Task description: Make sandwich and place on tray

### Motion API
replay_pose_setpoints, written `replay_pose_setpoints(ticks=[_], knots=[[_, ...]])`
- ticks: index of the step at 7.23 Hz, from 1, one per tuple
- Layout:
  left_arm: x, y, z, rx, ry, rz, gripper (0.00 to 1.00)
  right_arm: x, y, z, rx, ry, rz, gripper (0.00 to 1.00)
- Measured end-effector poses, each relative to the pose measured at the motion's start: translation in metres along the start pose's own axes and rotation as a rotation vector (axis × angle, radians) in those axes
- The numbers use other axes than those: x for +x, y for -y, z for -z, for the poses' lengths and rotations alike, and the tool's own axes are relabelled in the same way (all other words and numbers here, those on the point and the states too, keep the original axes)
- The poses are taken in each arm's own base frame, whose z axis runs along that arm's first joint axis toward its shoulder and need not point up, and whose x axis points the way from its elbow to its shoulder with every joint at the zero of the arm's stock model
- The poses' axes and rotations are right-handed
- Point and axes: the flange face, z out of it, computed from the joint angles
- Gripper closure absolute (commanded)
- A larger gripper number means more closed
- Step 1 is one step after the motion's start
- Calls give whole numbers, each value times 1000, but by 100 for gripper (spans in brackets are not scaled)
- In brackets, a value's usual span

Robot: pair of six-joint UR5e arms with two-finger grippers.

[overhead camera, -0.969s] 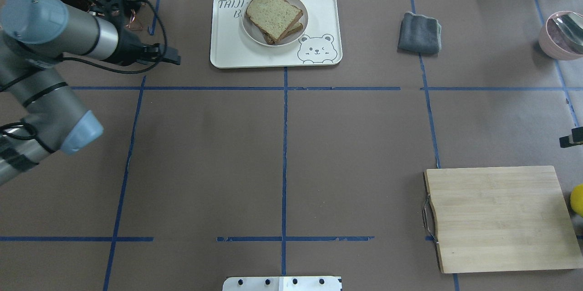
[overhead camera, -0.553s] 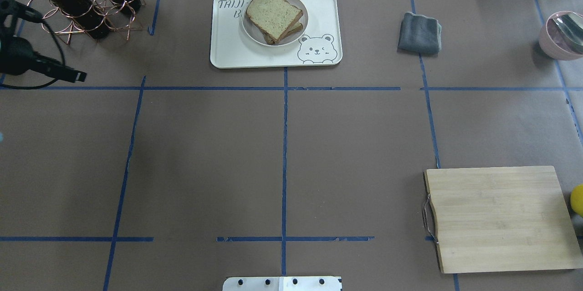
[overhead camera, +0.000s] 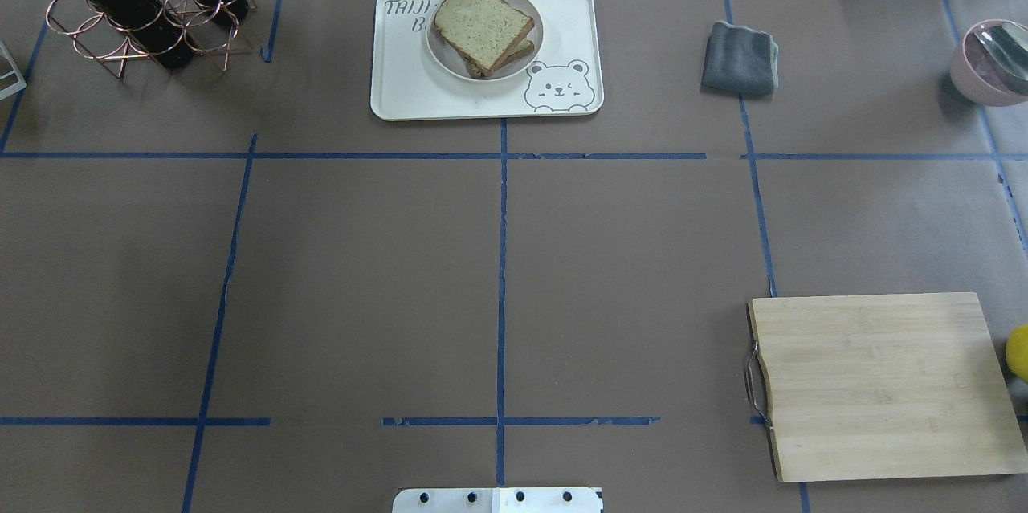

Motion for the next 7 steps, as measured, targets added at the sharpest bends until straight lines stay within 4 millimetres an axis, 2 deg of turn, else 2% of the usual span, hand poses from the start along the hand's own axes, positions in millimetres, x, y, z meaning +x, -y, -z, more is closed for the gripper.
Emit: replay_pose_setpoints(ticks=[1,3,5,7], knots=[[-19,-18,5,-61,-30,51,0,-1,-5,0,-2,11,4,0],[-27,-57,-4,-119,-109,122,0,-2,-7,2,-1,16,29,0],[-29,-73,-10,-134,-128,142,0,-2,-6,1,-2,9,36,0],[-30,-74,-11,-138,-130,147,0,1,-6,-2,-10,9,31,0]])
